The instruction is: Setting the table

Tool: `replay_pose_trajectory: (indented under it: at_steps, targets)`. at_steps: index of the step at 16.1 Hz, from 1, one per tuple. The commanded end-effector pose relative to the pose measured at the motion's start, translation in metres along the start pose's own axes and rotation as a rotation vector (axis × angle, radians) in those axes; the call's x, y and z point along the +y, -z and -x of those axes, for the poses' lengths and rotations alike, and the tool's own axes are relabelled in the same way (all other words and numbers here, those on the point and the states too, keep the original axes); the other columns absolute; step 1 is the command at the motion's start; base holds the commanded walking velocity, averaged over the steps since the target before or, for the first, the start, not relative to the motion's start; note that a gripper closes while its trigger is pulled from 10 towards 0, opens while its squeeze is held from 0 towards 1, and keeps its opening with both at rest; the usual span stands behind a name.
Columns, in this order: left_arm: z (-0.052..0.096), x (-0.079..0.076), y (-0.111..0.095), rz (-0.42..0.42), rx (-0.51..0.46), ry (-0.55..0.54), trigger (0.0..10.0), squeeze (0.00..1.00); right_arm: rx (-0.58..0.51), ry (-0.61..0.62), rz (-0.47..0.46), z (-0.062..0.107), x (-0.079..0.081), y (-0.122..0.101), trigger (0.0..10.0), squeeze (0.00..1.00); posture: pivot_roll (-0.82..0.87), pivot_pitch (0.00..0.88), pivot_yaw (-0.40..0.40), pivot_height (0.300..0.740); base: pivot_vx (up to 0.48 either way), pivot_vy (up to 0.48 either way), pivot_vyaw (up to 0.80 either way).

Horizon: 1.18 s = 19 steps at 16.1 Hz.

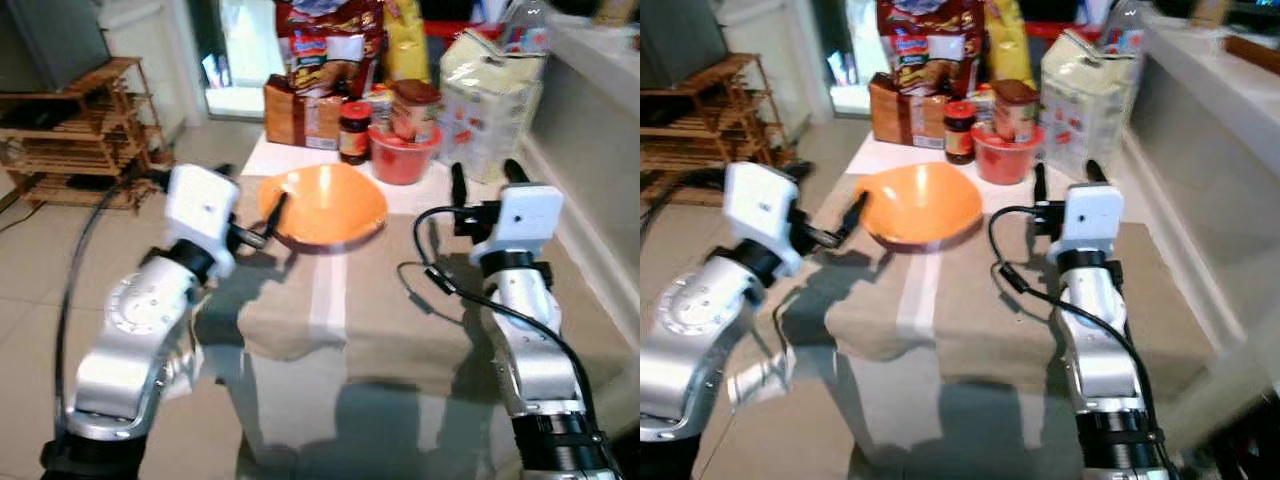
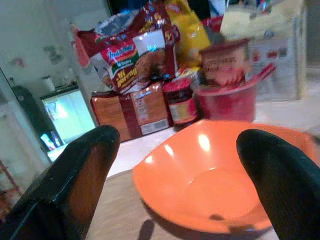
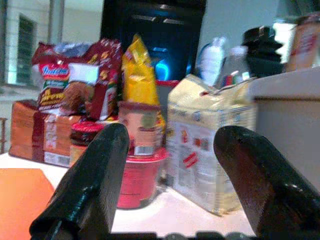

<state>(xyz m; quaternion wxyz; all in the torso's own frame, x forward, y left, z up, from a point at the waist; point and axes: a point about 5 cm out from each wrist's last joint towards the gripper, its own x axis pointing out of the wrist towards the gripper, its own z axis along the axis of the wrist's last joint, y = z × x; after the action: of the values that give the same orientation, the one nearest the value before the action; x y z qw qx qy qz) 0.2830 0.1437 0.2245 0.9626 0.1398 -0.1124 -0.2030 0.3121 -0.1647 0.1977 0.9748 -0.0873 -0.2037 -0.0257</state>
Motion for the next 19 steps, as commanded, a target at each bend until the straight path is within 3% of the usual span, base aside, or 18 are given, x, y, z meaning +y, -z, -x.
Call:
replay_pose_trajectory:
  at_steps: [1, 7, 9, 11, 14, 17, 19]
  targets:
    - [0.002, -0.002, -0.003, -0.047, -0.015, 0.025, 10.0, 0.0, -0.022, -0.009, -0.013, -0.001, 0.005, -0.004, 10.0, 0.0, 0.02, 0.0, 0.026, 0.74, 0.401, -0.262, 0.0]
    - [0.002, 0.002, -0.007, -0.022, -0.039, -0.003, 10.0, 0.0, -0.016, -0.015, -0.016, 0.0, 0.008, -0.002, 10.0, 0.0, 0.02, 0.0, 0.02, 0.74, 0.066, -0.046, 0.0]
    - [0.001, 0.01, -0.003, 0.008, 0.001, -0.025, 10.0, 0.0, -0.016, -0.016, -0.017, 0.0, 0.009, -0.002, 10.0, 0.0, 0.02, 0.0, 0.019, 0.74, 0.0, 0.0, 0.0]
    - [-0.006, 0.031, 0.009, 0.158, 0.139, -0.075, 10.0, 0.0, -0.015, -0.017, -0.017, 0.0, 0.009, -0.001, 10.0, 0.0, 0.02, 0.0, 0.023, 0.74, 0.0, 0.0, 0.0]
    - [-0.009, 0.044, 0.018, 0.273, 0.234, -0.078, 10.0, 0.0, -0.013, -0.015, -0.018, 0.0, 0.01, -0.001, 10.0, 0.0, 0.03, 0.0, 0.025, 0.74, 0.0, 0.0, 0.0]
    - [-0.018, 0.056, 0.033, 0.649, 0.419, -0.142, 10.0, 0.0, -0.007, -0.015, -0.018, 0.002, 0.01, 0.0, 10.0, 0.0, 0.02, 0.0, 0.033, 0.74, 0.0, 0.0, 0.0]
    - [-0.022, 0.058, 0.029, 0.693, 0.415, -0.14, 10.0, 0.0, -0.006, -0.019, -0.017, 0.003, 0.01, 0.001, 10.0, 0.0, 0.02, 0.0, 0.035, 0.74, 0.0, 0.0, 0.0]
